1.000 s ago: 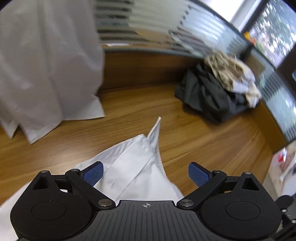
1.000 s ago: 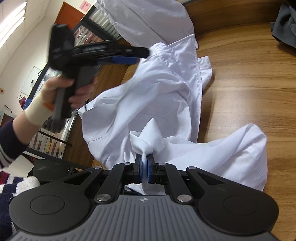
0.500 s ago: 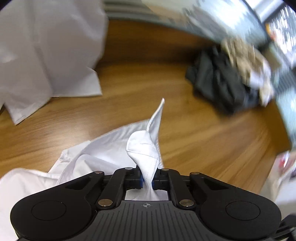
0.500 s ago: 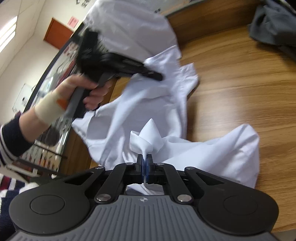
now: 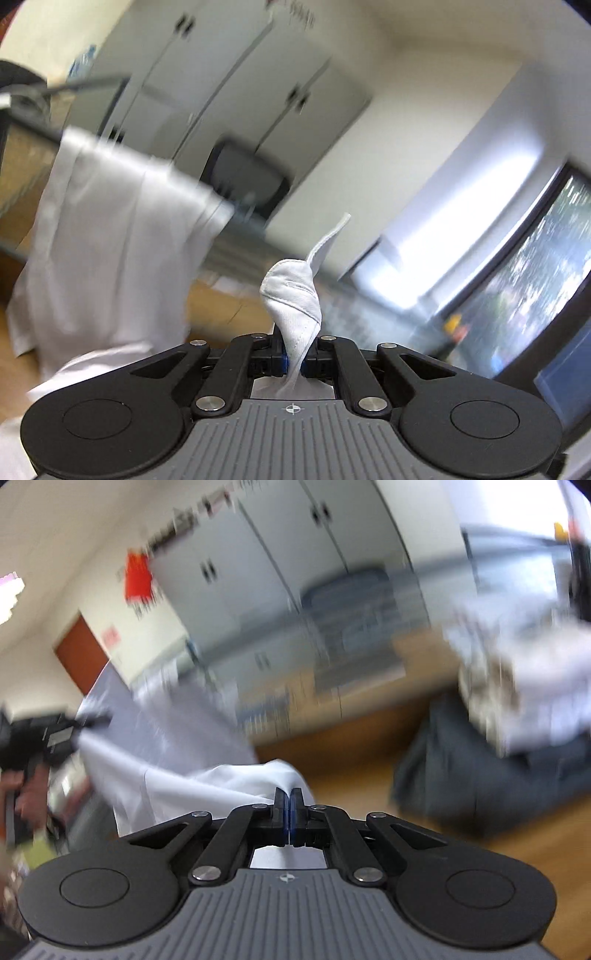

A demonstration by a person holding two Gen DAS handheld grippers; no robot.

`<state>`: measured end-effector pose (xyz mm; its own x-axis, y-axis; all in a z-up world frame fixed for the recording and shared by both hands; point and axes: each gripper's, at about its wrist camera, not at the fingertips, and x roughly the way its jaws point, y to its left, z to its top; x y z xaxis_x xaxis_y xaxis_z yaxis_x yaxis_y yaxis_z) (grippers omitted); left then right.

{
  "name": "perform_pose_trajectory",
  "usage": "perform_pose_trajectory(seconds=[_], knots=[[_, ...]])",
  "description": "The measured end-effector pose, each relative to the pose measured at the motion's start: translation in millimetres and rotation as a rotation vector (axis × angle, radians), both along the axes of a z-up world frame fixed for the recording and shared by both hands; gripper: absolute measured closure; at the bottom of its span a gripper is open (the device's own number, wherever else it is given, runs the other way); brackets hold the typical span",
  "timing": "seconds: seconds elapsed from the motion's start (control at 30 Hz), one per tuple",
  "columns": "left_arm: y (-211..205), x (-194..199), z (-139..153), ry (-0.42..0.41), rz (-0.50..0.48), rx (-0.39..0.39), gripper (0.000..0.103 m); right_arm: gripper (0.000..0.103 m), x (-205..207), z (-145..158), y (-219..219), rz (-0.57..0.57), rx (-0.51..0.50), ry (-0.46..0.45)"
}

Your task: Fold clothes

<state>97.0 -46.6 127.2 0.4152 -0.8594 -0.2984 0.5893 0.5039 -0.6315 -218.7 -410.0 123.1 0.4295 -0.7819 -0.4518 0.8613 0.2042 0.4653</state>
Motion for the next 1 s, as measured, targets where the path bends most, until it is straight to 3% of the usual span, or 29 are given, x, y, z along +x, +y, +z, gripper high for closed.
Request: perform_pose_trajectory(seconds=[0.13,0.23,0.43,0.57,0.73,0.9,1.0], knots=[[6,-44,11,-0.039,0.081,-0.065,0.095,0.102,-27,45,-21,0.019,-0.126,0.025],[11,-75,-16,-0.004,0.125,-0.028,0.095,0.102,-52,46,-29,0.06,-0.122,0.038],[4,-140,-121,0.23,0.186,0.118,0.094,0.102,-87,-13,-32,0.124,0.068,0.12],[1,-180,-174,0.317,0.24,0.229,0.091,0.102,-104,-75,-18,0.162,0.251,0.145],[4,-217,-220,0.389,0.287,0.36,0.089,0.102,-104,-156,15,0.249,0.437,0.225],[10,-249,-234,0.379,0.329,0.471,0.079,0.102,-93,-211,39,0.357,0.521,0.301],[12,-262,-221,0.332,0.342,0.496,0.062,0.1,-88,-218,46,0.436,0.518,0.326]])
